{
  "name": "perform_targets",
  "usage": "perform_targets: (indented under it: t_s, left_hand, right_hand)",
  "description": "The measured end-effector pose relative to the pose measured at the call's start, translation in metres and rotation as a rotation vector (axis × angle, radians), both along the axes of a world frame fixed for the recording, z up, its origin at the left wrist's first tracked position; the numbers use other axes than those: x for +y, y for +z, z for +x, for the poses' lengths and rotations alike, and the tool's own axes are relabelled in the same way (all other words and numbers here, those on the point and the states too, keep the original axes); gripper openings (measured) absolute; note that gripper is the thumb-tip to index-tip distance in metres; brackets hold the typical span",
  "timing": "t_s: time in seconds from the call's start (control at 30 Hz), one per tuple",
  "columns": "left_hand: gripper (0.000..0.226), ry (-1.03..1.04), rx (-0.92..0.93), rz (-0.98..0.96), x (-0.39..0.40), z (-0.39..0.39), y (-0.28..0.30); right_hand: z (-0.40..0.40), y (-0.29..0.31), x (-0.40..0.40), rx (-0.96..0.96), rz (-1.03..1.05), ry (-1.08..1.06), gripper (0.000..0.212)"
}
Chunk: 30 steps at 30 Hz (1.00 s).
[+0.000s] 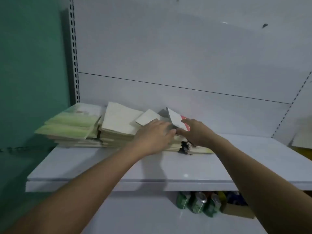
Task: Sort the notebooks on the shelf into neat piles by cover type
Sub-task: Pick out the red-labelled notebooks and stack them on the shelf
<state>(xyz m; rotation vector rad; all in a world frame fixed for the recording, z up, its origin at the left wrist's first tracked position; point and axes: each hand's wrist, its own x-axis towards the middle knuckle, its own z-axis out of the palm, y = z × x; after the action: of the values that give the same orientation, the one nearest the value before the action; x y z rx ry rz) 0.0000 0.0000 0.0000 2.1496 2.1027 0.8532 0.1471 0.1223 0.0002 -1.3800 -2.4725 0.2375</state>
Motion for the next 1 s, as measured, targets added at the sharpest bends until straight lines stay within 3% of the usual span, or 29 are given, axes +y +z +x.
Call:
perform_targets:
  t_s: [0.13,0.33,0.43,0.53,0.67,0.77,0.8,0.87,0.93,1.0]
  left_hand:
    - [0.041,0.019,-0.035,-0.044,0.036,-0.014,-0.006]
    - [0.043,0.081,-0.038,-0.105,0.073,-0.018,-0.003]
    - [0.043,0.111,-0.168,-0.061,0.082,-0.005,-0.003]
    - [0.042,0.131,-0.408,0.071,0.087,0.017,-0.012]
    - [0.044,0.217,-0.767,0.118,0.111,0.032,-0.017]
    - [0.048,0.153,-1.339,0.038,0.127,0.036,-0.005]
    - [0.052,0.095,-1.475,0.006,0.128,0.036,0.001]
    - [0.053,0.063,-1.556,-0.02,0.127,0.036,0.008]
    - [0.04,0.149,-1.508,0.002,0.125,0.037,0.008]
    - [0.03,0.23,-1.412,0.086,0.122,0.036,0.003]
  right_hand:
    - [-0.017,-0.005,0.023,-0.077,0.016,0.018,0.073]
    - [-0.032,-0.025,0.062,0.008,-0.115,0.142,0.086]
    - [-0.03,-0.058,0.07,0.053,0.008,0.17,0.081]
    - [-0.013,-0.066,0.069,0.211,0.063,0.205,0.065]
    - [0.005,-0.038,0.074,0.604,-0.139,0.289,0.044]
    - [0.013,-0.017,0.072,0.722,-0.134,0.426,0.042]
    - [0.015,-0.013,0.068,0.676,-0.109,0.493,0.042]
    - [0.016,-0.013,0.06,0.41,0.067,0.601,0.048]
    - [0.018,-0.019,0.061,0.184,0.168,0.696,0.06]
    - [0.024,-0.021,0.067,0.179,0.037,0.795,0.072]
